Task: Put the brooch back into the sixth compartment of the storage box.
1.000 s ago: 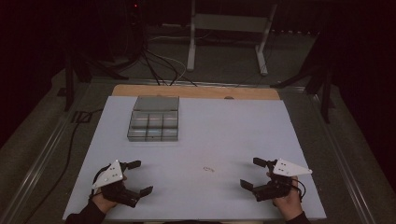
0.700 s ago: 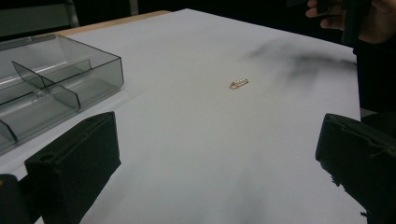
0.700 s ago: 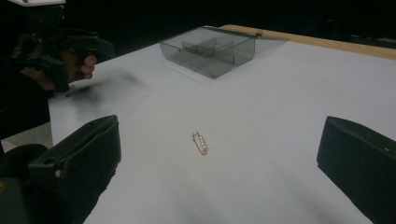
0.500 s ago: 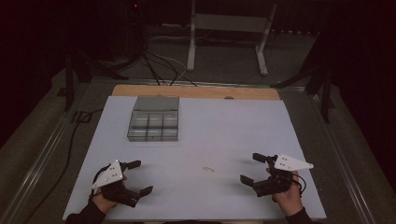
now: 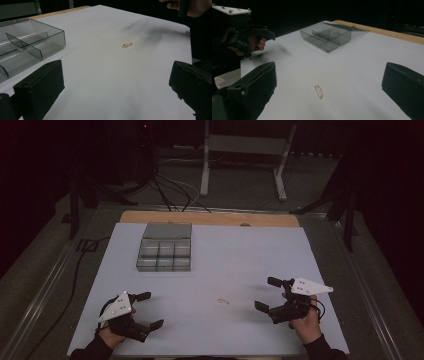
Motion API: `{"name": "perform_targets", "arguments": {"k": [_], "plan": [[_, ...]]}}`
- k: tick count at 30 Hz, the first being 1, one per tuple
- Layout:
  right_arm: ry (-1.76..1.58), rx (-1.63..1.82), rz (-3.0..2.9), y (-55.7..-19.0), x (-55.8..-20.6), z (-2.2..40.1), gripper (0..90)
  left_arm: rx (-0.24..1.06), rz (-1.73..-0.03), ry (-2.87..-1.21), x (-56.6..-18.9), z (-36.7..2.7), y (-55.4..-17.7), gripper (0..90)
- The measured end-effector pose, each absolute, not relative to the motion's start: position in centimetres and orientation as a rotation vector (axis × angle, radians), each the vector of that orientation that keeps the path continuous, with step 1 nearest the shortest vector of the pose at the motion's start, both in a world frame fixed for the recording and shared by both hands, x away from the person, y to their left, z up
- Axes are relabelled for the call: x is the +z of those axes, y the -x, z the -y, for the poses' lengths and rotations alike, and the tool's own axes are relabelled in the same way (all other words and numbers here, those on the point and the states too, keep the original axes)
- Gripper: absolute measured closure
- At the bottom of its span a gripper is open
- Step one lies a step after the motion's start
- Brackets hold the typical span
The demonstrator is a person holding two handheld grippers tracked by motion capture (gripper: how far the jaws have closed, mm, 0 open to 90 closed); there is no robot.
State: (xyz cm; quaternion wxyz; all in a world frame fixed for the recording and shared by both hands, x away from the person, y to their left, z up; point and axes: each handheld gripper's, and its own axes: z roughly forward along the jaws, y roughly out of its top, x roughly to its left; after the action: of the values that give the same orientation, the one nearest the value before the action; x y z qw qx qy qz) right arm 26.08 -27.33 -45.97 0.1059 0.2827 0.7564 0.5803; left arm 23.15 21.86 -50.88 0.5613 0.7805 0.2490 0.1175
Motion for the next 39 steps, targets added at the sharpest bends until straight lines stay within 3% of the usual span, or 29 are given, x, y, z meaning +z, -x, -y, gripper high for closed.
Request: {"name": "perform_targets", "arguments": {"k": [39], "plan": [[-0.719,1.724,-2.372,-29.6,-46.5,22.1,0.0,0.273,-0.582,-1.844,-50.9,-21.8,-23.2,1.2]]}}
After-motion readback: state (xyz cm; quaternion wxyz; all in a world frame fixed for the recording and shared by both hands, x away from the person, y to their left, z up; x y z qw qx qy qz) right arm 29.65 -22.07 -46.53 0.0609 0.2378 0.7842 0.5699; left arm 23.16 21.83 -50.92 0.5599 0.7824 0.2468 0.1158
